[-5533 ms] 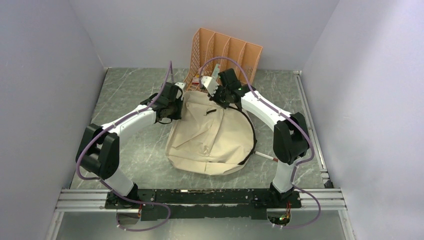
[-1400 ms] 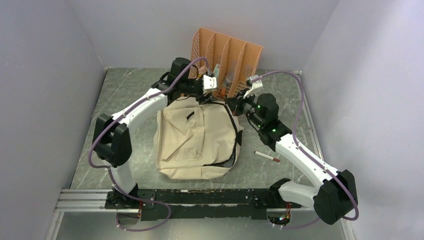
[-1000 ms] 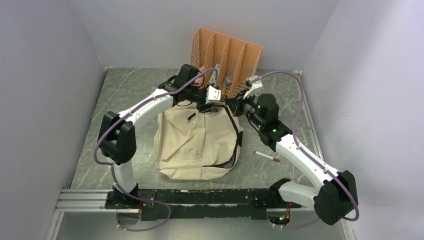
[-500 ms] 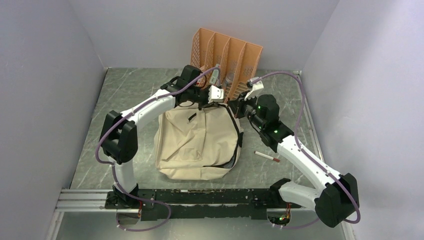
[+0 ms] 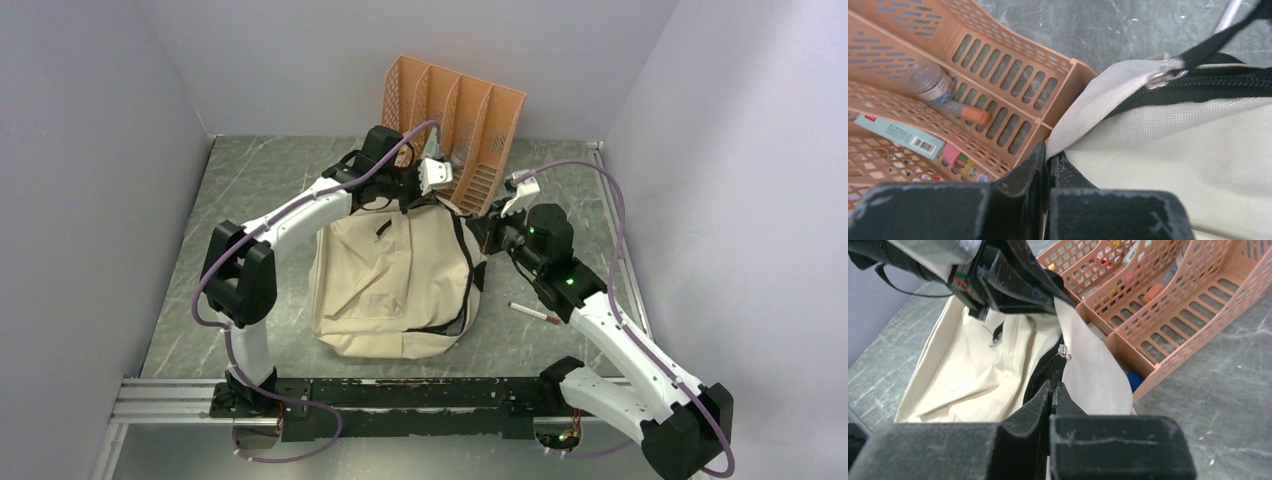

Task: Pack the student bag
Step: Zip the student bag at the center of the board.

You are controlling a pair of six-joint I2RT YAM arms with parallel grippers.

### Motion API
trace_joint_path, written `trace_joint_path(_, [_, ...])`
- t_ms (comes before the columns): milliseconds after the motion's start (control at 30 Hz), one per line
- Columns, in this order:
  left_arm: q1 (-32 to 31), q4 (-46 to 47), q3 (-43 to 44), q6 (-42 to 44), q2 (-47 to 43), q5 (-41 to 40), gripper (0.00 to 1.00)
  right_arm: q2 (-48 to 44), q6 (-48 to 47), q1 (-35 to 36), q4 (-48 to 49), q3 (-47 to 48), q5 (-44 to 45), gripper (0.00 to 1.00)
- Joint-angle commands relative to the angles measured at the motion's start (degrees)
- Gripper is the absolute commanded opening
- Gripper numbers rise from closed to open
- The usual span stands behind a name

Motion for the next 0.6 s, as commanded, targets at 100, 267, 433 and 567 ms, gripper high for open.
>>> trace_joint_path(100, [3.5, 4.2, 3.2, -0.4, 2.4, -11.5, 0.05, -5.8, 0.8, -0.2, -1.5, -0.1, -2.3, 0.0])
trace_joint_path(267, [3.3, 8.1, -0.9, 0.3, 0.0, -6.6, 0.05, -5.4, 1.9, -0.3, -0.9, -0.7, -2.7, 0.0])
trace_joint_path(433, [3.3, 7.5, -0.8, -1.4, 0.2, -9.8, 0.05, -5.3, 2.5, -0.2, -1.0, 0.0, -6.7, 0.0])
trace_joint_path(567, [4.0, 8.5, 1.3, -7.1, 2.3, -17.5, 0.05, -6.9, 0.9, -0.3, -0.3, -0.3, -12.1, 0.0])
